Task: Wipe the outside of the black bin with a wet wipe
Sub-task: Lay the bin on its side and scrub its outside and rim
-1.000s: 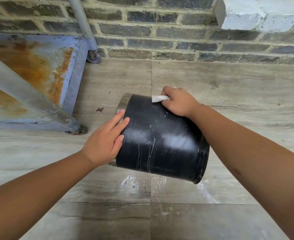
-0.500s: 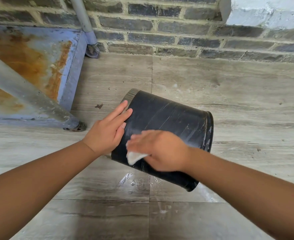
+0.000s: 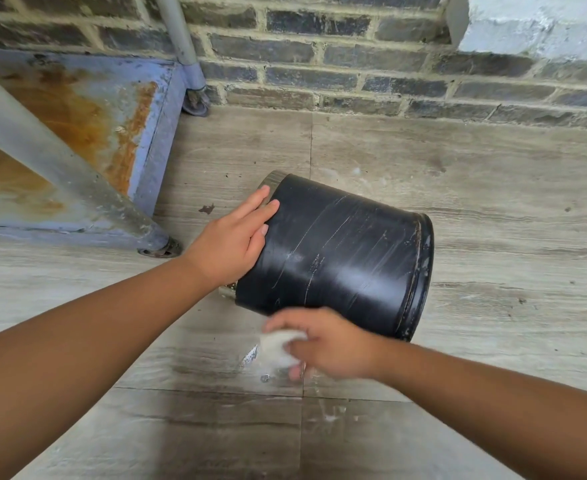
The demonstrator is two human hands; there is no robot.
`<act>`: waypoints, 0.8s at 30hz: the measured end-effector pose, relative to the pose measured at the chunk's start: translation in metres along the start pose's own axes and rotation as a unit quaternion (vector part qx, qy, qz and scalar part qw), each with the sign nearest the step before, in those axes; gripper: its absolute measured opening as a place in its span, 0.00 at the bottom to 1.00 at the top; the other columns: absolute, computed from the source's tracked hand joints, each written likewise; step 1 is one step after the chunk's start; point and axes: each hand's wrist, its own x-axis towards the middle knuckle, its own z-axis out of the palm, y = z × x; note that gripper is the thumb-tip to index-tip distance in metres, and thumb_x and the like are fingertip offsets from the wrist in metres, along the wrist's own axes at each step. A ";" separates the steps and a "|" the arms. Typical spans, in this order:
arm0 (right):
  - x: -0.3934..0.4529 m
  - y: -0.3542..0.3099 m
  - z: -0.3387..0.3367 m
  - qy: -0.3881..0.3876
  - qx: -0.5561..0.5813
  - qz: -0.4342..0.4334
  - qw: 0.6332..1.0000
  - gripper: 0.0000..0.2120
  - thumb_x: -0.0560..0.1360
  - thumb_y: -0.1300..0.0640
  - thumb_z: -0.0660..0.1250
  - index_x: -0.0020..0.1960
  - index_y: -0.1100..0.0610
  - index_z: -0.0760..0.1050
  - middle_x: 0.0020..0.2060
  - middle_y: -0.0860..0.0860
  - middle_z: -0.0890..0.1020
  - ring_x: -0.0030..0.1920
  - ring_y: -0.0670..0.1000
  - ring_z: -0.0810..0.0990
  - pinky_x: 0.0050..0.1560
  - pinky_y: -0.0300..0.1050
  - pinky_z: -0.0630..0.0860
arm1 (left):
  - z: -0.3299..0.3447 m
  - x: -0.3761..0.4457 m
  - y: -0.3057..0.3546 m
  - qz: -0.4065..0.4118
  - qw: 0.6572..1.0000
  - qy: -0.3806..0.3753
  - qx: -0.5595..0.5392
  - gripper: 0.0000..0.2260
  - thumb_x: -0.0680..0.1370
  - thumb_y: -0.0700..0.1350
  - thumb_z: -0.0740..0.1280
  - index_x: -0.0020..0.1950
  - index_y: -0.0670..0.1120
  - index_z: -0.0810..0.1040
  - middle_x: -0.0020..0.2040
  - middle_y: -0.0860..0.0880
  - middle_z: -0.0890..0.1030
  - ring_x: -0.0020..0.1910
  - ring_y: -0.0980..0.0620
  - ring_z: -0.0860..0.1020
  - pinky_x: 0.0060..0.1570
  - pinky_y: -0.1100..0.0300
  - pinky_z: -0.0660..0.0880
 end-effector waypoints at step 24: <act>0.041 -0.028 -0.086 0.304 -0.445 -0.137 0.831 0.15 0.74 0.61 0.62 0.60 0.58 0.77 0.57 0.55 0.79 0.55 0.59 0.73 0.60 0.51 0.71 | 0.001 -0.008 0.001 0.019 1.000 0.011 0.012 0.20 0.81 0.40 0.59 0.74 0.44 0.68 0.78 0.46 0.61 0.70 0.46 0.70 0.60 0.47 0.75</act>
